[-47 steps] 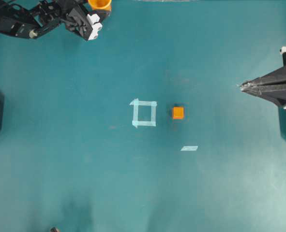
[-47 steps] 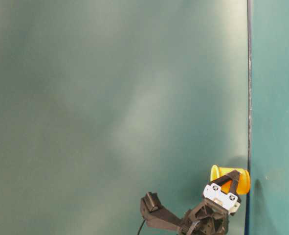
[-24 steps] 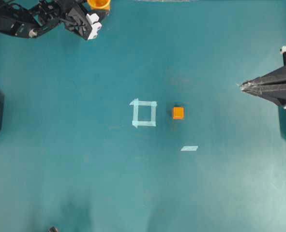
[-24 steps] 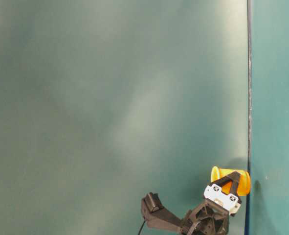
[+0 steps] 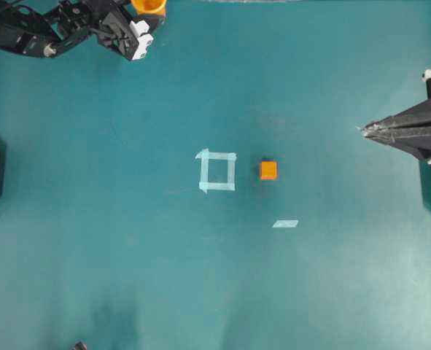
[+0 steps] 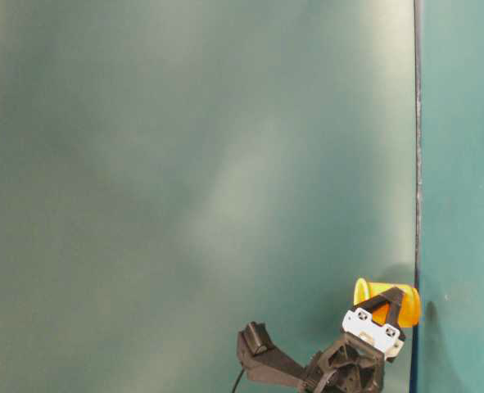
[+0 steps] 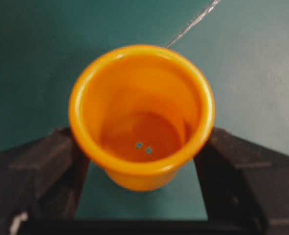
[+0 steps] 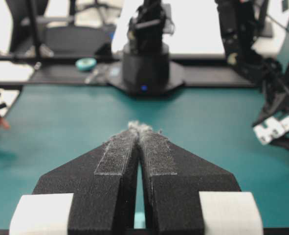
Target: Move the cup backward with left arm.
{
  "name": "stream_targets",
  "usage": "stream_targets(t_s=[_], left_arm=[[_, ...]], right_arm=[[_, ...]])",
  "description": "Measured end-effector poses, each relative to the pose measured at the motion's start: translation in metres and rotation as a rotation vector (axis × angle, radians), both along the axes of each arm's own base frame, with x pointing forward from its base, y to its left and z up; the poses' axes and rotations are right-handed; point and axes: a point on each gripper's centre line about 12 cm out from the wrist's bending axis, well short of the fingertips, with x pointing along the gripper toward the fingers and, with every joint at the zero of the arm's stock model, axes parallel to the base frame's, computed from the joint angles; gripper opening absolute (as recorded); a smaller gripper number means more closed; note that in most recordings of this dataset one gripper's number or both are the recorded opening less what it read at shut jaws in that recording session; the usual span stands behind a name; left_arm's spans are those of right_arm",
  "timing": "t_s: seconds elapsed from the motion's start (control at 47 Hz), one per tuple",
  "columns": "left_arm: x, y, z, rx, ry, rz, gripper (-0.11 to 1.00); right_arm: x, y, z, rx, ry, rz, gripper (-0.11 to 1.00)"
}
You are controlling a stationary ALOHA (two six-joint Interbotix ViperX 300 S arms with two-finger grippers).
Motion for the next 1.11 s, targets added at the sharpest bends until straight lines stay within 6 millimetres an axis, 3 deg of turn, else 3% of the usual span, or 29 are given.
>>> stream_targets(t_s=[0.276,1.105], left_arm=[[-0.0003,-0.0003,-0.0081,-0.017,0.009,0.003,0.64],[-0.0007,0.0025,-0.0046,0.003,-0.015,0.009,0.64]], right_arm=[[0.0,0.0003,0.0008,0.002,-0.003,0.001,0.0],[0.0,0.0003,0.0008,0.0,-0.003,0.002,0.0]])
